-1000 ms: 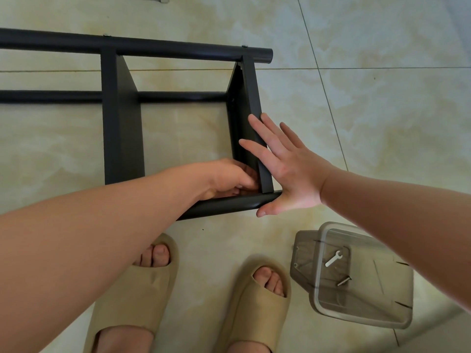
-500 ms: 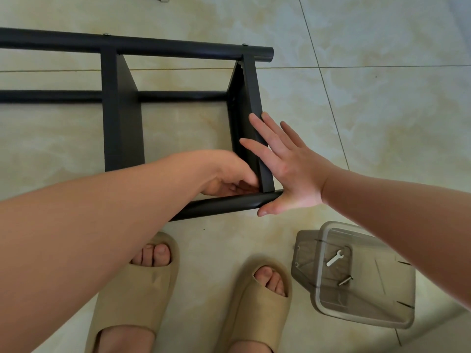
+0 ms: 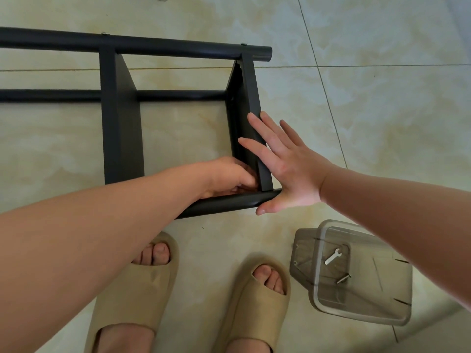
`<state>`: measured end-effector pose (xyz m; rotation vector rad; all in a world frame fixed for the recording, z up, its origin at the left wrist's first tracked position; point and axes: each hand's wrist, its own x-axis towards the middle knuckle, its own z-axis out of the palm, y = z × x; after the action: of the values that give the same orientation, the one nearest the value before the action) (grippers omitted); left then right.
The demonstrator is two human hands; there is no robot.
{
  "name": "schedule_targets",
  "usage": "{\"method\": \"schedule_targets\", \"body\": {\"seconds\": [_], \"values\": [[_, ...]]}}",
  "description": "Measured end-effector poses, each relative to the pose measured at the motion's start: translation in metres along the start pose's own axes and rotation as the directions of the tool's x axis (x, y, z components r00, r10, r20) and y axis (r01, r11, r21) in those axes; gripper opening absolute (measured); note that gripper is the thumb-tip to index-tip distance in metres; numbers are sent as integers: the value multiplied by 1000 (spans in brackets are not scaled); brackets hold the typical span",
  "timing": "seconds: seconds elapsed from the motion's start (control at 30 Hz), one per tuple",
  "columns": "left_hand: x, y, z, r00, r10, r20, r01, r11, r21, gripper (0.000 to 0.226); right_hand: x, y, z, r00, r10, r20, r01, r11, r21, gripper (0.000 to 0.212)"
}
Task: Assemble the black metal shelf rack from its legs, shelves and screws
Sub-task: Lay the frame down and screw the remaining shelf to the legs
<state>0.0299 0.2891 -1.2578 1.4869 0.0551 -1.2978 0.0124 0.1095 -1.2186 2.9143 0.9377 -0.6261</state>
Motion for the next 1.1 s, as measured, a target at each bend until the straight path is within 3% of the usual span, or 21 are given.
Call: {"method": "schedule_targets", "body": {"seconds": [0.13,0.47,0.73,0.83,0.9,1.03,1.1], "values": [[-1,2,1,1000,8,-11,-8,1000,21,31,0,1,-1,1000,-2,-2,2,1000,-24,131],[-1,2,2,1000,18,-19,-16,994,111,29,-1,-2,-5,1000,-2,9,2,996,-87,132],[1,-2,1,1000,-18,-7,19,997,75,17,-1,-5,-1,1000,6,-5,-6,997,-72,133],[5,-6,0,999,-43,0,43,998,41,45,-1,-5,0,1000,0,-12,-1,998,-60,132],[6,-8,0,999,-39,1,38,999,33,52,-1,-5,0,1000,-2,-14,1,999,-53,132],[7,-9,-2,1000,-5,20,4,1000,30,56,0,-6,1,1000,-2,-11,1,998,-59,132],[7,-10,-3,1000,6,29,-6,1000,6,45,0,-6,0,1000,-2,-6,2,998,-59,132]]}}
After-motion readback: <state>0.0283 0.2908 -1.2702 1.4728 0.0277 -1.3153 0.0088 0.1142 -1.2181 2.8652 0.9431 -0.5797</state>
